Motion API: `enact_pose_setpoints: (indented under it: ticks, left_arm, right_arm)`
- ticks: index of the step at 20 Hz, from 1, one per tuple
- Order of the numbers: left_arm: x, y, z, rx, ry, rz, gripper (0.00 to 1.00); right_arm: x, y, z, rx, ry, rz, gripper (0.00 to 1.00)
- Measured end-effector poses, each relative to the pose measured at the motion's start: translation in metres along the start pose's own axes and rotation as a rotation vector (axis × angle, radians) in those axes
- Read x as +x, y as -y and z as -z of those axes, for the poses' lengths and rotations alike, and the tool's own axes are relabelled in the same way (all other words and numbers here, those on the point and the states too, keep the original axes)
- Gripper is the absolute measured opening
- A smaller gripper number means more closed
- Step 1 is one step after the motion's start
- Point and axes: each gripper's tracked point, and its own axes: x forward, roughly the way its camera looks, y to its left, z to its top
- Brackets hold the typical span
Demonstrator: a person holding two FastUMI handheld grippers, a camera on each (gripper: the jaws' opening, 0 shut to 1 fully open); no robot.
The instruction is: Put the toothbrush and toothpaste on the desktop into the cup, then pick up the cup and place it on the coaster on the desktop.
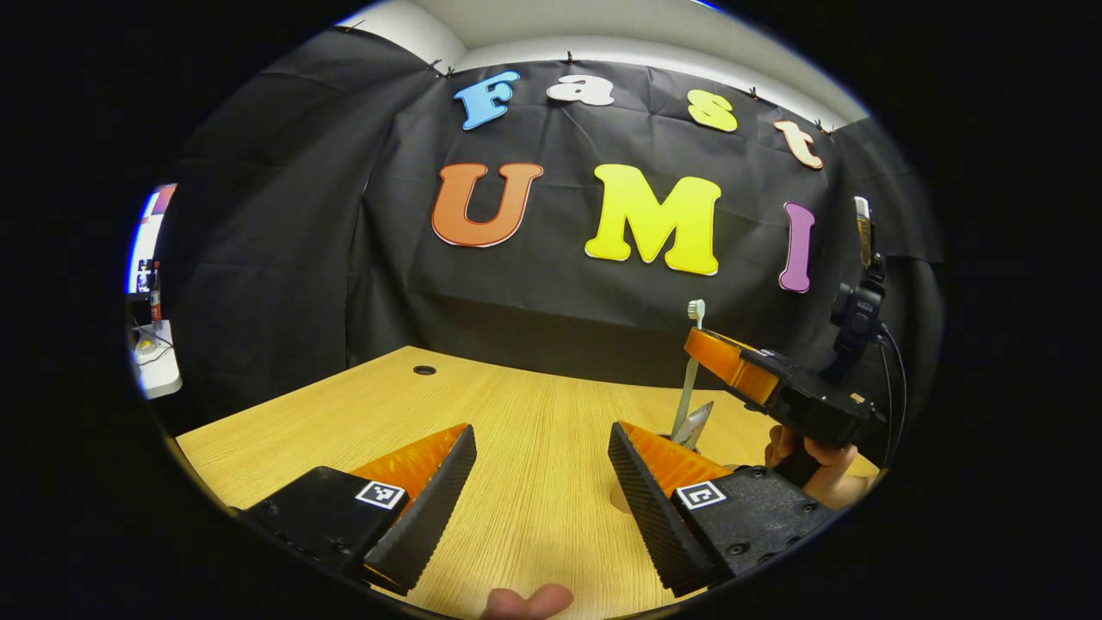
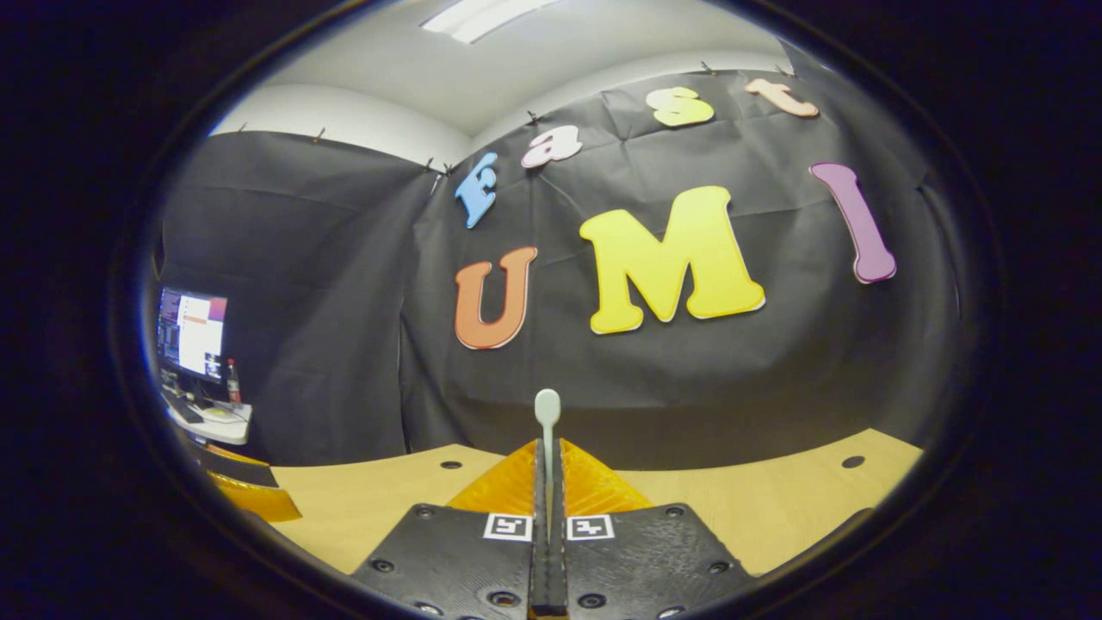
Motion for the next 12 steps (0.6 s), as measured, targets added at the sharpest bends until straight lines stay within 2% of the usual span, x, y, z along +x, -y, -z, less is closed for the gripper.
enact_pose_setpoints:
  ticks: [3, 4, 5, 7, 9, 12]
  left_arm:
    - [0.0, 0.0, 0.003, -0.003, -0.006, 0.003, 0.98]
    - [0.0, 0.001, 0.003, -0.005, -0.009, 0.004, 0.99]
    - [0.0, 0.0, 0.004, -0.008, -0.013, 0.002, 0.98]
    - [-0.002, 0.003, 0.002, -0.012, -0.013, 0.003, 0.98]
    - [-0.004, 0.009, -0.002, -0.012, -0.006, 0.01, 0.99]
    - [-0.007, 0.017, -0.002, -0.002, -0.017, 0.016, 0.98]
  right_arm:
    - [-0.009, -0.008, -0.003, -0.029, 0.014, -0.024, 0.03]
    - [-0.014, -0.009, -0.006, -0.043, 0.026, -0.033, 0.18]
    - [-0.017, -0.009, -0.011, -0.063, 0.039, -0.029, 0.24]
    - [-0.029, -0.005, -0.018, -0.092, 0.067, -0.019, 0.7]
    - [-0.04, -0.002, -0.023, -0.095, 0.07, -0.012, 0.83]
    - [-0.068, 0.008, -0.032, -0.099, 0.072, 0.01, 0.92]
